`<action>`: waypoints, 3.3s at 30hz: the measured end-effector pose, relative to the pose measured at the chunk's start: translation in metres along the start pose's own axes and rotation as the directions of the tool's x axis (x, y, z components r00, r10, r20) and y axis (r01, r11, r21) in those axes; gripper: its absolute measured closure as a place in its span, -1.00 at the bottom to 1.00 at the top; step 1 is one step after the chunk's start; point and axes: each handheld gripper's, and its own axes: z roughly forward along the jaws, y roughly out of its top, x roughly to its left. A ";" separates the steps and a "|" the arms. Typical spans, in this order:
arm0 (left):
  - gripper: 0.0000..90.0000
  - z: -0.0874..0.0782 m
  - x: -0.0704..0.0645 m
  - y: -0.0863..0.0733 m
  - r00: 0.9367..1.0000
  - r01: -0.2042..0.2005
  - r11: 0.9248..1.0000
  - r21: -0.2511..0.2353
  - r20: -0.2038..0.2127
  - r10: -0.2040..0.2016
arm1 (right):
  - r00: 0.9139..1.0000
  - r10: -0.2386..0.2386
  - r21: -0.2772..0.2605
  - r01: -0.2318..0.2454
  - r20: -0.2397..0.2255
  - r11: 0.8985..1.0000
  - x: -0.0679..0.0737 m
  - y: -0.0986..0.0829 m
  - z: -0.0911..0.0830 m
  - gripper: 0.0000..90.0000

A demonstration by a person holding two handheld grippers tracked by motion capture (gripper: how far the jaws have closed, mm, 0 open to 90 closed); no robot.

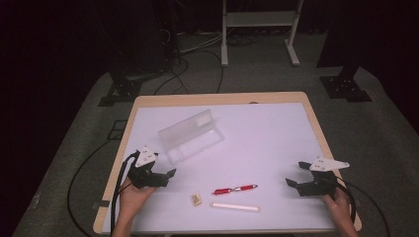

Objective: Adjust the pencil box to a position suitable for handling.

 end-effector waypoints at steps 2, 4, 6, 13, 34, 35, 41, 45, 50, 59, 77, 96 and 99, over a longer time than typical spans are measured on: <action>-0.76 0.004 -0.001 0.005 1.000 -0.016 1.000 0.005 0.008 0.016 | 1.000 0.002 -0.002 -0.002 -0.001 1.000 0.000 0.000 0.000 -0.69; -0.75 0.009 -0.004 0.010 0.999 -0.032 0.999 0.016 0.010 0.032 | 1.000 0.001 -0.002 -0.001 -0.002 1.000 0.000 0.000 0.000 -0.69; -0.75 0.013 -0.004 0.014 0.999 -0.044 0.999 0.024 0.017 0.044 | 1.000 0.003 -0.002 -0.003 -0.002 1.000 0.000 0.000 0.000 -0.69; -0.75 0.028 -0.006 0.024 0.997 -0.066 0.997 0.034 0.034 0.065 | 1.000 0.003 -0.003 -0.003 -0.002 1.000 0.000 0.000 0.000 -0.69; -0.67 0.057 -0.004 0.046 0.988 -0.128 0.991 0.041 0.087 0.124 | 1.000 0.002 -0.006 -0.002 -0.005 1.000 0.000 0.000 0.000 -0.69; -0.66 0.058 -0.005 0.047 0.988 -0.131 0.990 0.043 0.086 0.127 | 1.000 0.002 -0.005 -0.002 -0.004 1.000 0.000 0.000 0.000 -0.69; -0.59 0.067 -0.002 0.047 0.987 -0.135 0.990 0.043 0.094 0.130 | 1.000 0.002 -0.008 -0.002 -0.006 1.000 0.000 0.000 0.000 -0.69; -0.54 0.074 -0.001 0.049 0.986 -0.127 0.991 0.048 0.113 0.121 | 1.000 0.002 -0.006 -0.002 -0.006 1.000 -0.001 0.000 0.000 -0.69; -0.46 0.081 -0.002 0.056 0.981 -0.156 0.987 0.049 0.125 0.149 | 1.000 0.004 -0.007 -0.004 -0.006 1.000 -0.001 0.000 -0.001 -0.69; -0.23 0.095 -0.004 0.059 0.974 -0.183 0.981 0.057 0.146 0.173 | 1.000 0.003 -0.007 -0.003 -0.010 1.000 0.000 0.000 -0.001 -0.69; 0.47 0.118 0.000 0.055 0.966 -0.208 0.966 0.152 0.185 0.179 | 1.000 0.001 -0.014 -0.002 -0.013 1.000 -0.001 0.000 -0.001 -0.69; 0.86 0.126 0.000 0.051 0.962 -0.231 0.956 0.182 0.189 0.197 | 1.000 0.000 -0.016 0.000 -0.012 1.000 0.000 0.000 -0.001 -0.69; 0.93 0.126 0.000 0.051 0.961 -0.231 0.956 0.181 0.194 0.195 | 1.000 0.001 -0.016 -0.001 -0.012 1.000 0.000 0.000 -0.001 -0.69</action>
